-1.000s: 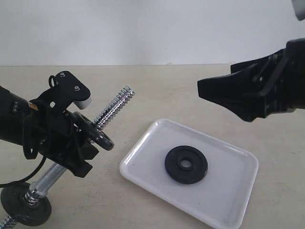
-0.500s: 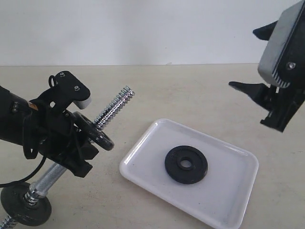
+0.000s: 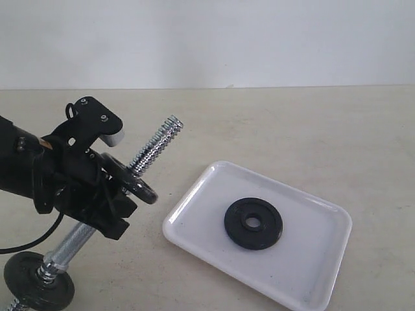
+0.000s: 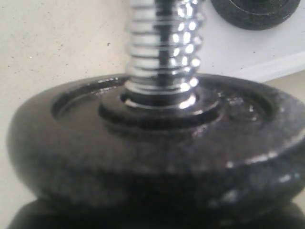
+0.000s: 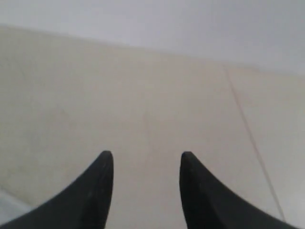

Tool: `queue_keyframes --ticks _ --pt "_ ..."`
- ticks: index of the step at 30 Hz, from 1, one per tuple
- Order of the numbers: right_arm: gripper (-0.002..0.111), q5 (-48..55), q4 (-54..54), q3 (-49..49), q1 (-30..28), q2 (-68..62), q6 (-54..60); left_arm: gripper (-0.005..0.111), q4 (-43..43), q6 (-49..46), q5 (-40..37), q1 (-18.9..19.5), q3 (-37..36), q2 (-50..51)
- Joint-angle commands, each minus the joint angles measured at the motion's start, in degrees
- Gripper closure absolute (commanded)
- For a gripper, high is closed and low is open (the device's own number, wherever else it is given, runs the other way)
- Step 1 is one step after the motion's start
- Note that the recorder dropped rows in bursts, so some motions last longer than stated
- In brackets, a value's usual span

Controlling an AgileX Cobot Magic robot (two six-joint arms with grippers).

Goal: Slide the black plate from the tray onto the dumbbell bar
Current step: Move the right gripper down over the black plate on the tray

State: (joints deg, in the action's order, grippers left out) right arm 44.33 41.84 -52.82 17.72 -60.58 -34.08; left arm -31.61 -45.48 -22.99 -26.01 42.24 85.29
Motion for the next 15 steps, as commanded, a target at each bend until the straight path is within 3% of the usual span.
queue_keyframes --ticks 1,7,11,15 --pt "0.069 17.7 -17.7 -5.1 0.1 -5.0 7.8 0.102 -4.0 0.9 2.9 -0.1 1.3 -2.7" --pt "0.069 25.6 -36.0 -5.9 0.1 -12.2 23.1 0.102 -4.2 0.9 2.2 -0.1 1.3 -2.7" --pt "0.068 25.3 -37.3 -5.9 0.1 -14.8 25.3 0.102 -4.8 0.9 2.0 -0.1 1.3 -2.7" --pt "0.060 20.7 -39.3 -5.9 0.1 -15.6 25.4 0.102 -4.8 0.8 2.1 -0.1 1.3 -2.7"
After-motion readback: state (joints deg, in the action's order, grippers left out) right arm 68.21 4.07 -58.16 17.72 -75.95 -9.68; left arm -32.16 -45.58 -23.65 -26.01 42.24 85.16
